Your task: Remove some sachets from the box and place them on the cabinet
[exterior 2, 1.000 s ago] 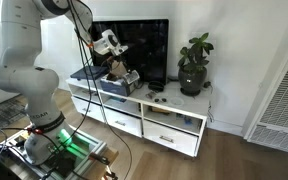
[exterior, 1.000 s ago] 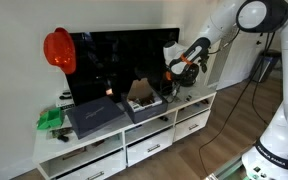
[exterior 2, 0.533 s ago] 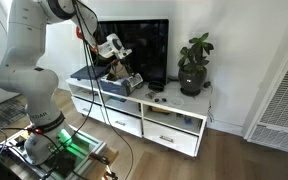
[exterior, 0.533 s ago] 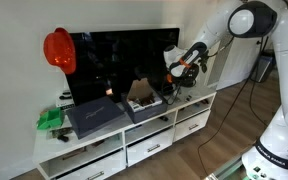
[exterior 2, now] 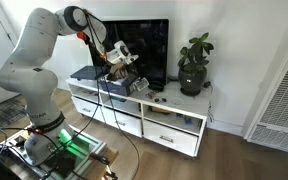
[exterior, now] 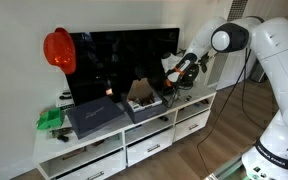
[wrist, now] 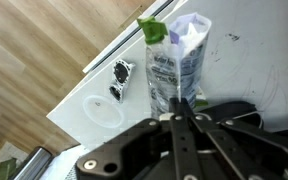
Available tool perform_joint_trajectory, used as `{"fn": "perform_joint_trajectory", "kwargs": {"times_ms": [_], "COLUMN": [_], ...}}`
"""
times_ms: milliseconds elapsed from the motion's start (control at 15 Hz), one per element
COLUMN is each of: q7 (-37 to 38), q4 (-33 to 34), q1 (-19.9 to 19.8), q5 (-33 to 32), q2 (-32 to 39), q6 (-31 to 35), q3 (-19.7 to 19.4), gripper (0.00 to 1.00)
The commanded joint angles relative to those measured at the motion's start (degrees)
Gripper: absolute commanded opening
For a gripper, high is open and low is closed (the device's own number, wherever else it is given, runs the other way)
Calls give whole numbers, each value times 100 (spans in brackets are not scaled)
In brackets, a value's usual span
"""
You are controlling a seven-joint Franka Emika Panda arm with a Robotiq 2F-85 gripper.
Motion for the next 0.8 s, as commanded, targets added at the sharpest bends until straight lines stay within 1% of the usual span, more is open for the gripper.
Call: {"fn": "perform_joint_trajectory", "kwargs": {"times_ms": [0,267,467,733], "q7": [-482,-895,-1231,-1652], "q4": [906,1601,2077,2587], "q1": [-104,-144,-237,-235], "q5": [166,222,398,478], "q2": [731,1371,1786,2273], "q6": [-68,-49,-93,-142], "q3": [-31,-81,-60,-201], "gripper": [1,1,1,1]}}
